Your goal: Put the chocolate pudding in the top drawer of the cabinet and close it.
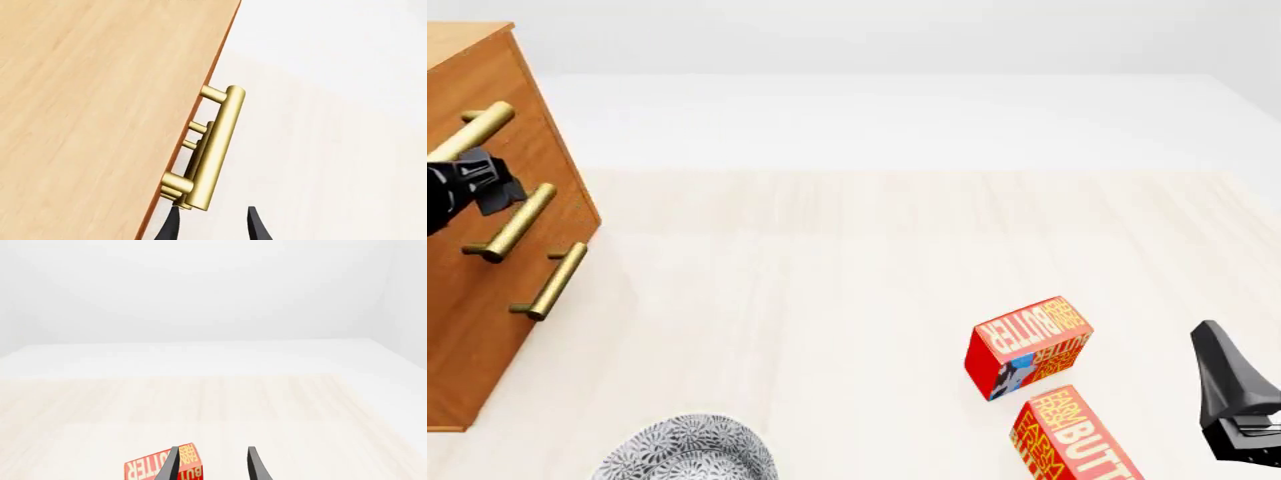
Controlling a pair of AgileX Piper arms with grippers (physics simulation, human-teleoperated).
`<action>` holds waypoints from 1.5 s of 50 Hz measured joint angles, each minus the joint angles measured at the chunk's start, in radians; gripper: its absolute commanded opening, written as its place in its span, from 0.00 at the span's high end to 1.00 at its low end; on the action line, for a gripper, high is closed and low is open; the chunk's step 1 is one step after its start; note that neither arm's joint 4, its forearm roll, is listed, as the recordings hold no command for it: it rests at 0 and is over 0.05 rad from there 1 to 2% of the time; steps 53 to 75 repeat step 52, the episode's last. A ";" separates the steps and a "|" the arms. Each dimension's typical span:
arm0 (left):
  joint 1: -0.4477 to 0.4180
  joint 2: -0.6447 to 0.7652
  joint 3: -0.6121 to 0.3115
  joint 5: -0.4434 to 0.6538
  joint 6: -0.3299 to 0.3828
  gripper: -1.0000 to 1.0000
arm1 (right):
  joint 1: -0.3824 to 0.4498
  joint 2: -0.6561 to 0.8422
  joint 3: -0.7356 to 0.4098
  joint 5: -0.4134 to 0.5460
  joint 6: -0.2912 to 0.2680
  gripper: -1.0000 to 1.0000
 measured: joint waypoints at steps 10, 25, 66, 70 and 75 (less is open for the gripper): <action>-0.001 -0.002 -0.003 0.018 0.008 0.00 | 0.000 0.000 0.000 0.000 0.000 0.00; 0.023 -0.106 -0.043 0.144 0.044 0.00 | 0.000 0.000 0.000 0.000 0.000 0.00; 0.052 -0.326 -0.286 0.390 0.069 0.00 | 0.000 0.000 0.000 0.000 0.000 0.00; 0.052 -0.326 -0.286 0.390 0.069 0.00 | 0.000 0.000 0.000 0.000 0.000 0.00; 0.052 -0.326 -0.286 0.390 0.069 0.00 | 0.000 0.000 0.000 0.000 0.000 0.00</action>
